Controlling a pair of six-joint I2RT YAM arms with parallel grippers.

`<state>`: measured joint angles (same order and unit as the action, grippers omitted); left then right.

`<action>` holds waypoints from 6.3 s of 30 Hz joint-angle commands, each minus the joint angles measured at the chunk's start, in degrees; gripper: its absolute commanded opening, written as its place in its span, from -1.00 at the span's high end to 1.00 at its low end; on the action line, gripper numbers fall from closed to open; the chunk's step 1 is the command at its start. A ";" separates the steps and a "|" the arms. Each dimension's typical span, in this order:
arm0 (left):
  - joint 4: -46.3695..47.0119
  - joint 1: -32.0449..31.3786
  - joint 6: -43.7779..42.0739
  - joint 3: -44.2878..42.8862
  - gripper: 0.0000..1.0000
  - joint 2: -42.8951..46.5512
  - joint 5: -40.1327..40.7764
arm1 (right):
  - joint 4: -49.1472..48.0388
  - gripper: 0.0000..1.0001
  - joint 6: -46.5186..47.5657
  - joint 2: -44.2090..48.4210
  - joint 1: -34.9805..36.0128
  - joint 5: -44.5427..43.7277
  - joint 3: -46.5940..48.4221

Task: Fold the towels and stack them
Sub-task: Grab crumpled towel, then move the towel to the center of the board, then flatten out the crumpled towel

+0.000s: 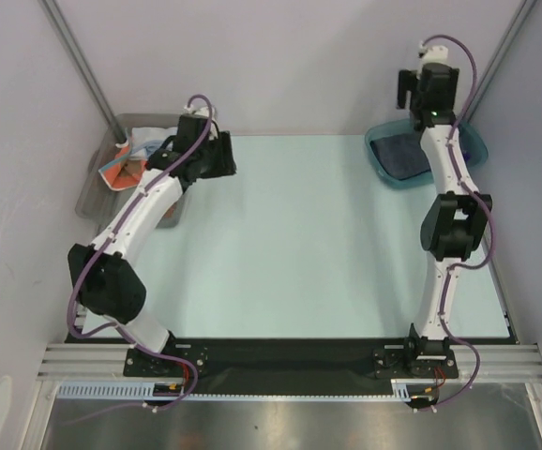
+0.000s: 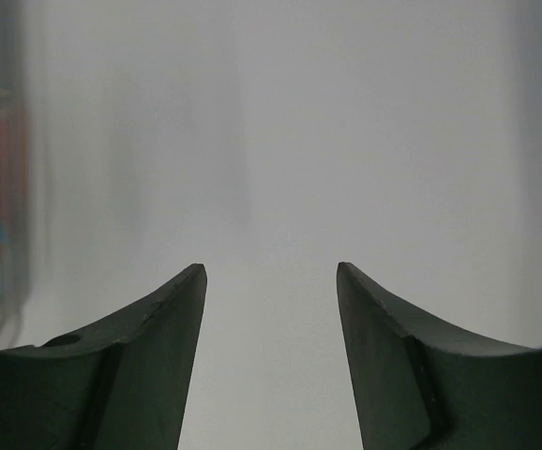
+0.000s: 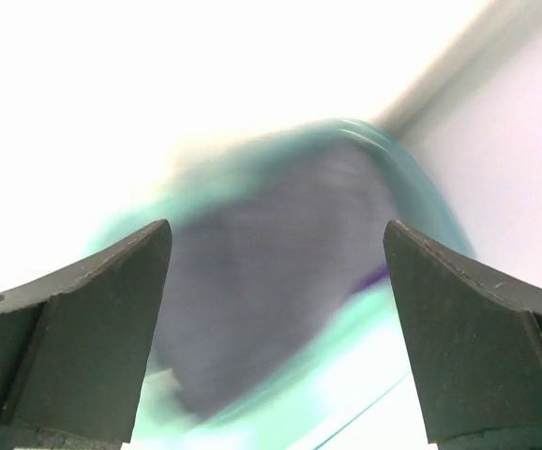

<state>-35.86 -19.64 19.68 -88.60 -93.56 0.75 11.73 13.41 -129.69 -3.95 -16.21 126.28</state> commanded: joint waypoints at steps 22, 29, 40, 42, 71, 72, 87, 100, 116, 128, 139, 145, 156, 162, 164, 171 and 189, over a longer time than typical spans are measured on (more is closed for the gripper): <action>2.62 27.90 -6.93 -10.19 -0.24 -21.13 3.03 | 5.59 -0.99 -28.00 31.78 33.04 20.51 -39.71; -3.07 27.99 -6.41 -18.27 -0.23 -32.99 7.15 | 5.50 -0.99 -26.42 28.53 32.07 21.39 -37.69; -10.17 28.96 -5.18 -31.88 0.99 -39.16 4.88 | 6.64 -0.99 -27.03 30.72 31.63 21.13 -38.21; -11.43 27.55 -5.27 -35.85 0.99 -35.22 3.38 | 6.21 -1.00 -26.95 32.91 31.98 20.95 -39.70; 22.15 -18.59 12.05 41.32 -0.12 19.81 -11.06 | 7.09 -0.90 -34.07 60.18 28.12 13.13 -68.18; 19.62 -18.51 11.87 40.09 -0.23 20.86 -5.73 | 5.95 -0.85 -34.15 57.73 27.94 13.39 -68.36; 14.16 -13.05 -2.27 -10.34 -0.01 -22.08 -8.68 | -10.22 0.35 -41.00 25.81 15.38 29.19 -59.74; 6.94 -24.48 -7.47 -35.94 -0.09 -45.21 11.10 | -16.91 0.34 -43.38 28.61 12.91 31.32 -68.80; 4.84 -24.83 -4.39 -35.78 0.86 -50.68 12.08 | -19.55 0.23 -42.33 29.06 12.47 34.04 -71.44; 10.89 -19.92 0.88 -20.31 0.84 -32.74 1.01 | -18.75 -0.03 -46.36 20.53 18.36 31.94 -63.08; 12.75 -17.37 1.41 -14.41 0.99 -28.97 -3.57 | -20.69 -0.01 -45.59 16.05 19.67 31.33 -61.33; 14.50 -14.38 1.41 -8.70 0.99 -22.99 -3.21 | -12.09 0.07 -41.27 13.50 23.10 21.85 -55.89; 16.25 -7.88 1.24 -0.97 0.99 -17.54 -4.88 | -0.04 0.19 -40.39 8.05 28.03 13.13 -47.80; 17.49 -4.80 1.15 2.55 0.99 -16.48 -6.64 | 1.99 0.58 -40.57 6.91 28.38 12.25 -47.44; 18.10 -3.83 0.97 3.60 0.99 -16.31 -7.43 | 1.72 0.81 -39.43 6.38 28.55 12.78 -46.65; 17.66 -1.11 0.36 3.96 0.99 -14.20 -9.28 | 0.49 1.00 -35.12 10.31 27.59 15.59 -43.49; 15.02 -0.31 -9.48 4.93 0.99 5.83 -19.64 | -1.18 1.00 -27.30 44.76 26.09 10.59 -52.01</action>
<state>-22.39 -20.23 14.48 -82.24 -97.01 -13.39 13.72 -16.78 -94.72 22.94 -2.35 74.28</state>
